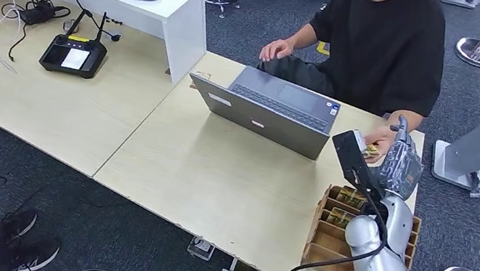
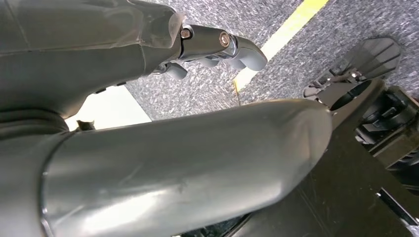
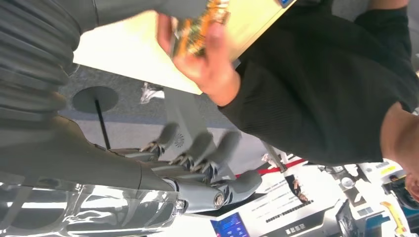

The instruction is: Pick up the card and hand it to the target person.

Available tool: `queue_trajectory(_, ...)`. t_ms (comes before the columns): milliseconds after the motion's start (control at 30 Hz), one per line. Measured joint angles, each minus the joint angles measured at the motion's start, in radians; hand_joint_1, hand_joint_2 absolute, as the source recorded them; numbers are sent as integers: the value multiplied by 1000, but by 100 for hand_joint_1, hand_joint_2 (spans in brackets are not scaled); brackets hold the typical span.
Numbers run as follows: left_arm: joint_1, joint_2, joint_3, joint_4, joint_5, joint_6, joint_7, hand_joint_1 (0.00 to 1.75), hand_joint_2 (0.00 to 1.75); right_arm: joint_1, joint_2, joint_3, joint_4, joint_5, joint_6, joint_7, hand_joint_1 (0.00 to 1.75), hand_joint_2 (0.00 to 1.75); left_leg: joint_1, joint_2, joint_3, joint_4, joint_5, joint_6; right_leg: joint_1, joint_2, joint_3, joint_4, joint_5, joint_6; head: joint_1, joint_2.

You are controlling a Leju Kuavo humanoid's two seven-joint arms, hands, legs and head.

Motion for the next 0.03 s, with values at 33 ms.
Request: queue_trajectory(33,0,0,0,0,0,0,2,0,0,1,0,0,0,-4,-1,-5,0,175,0,0,0,0,0,0,0,0,0,0,0,0,0,0)
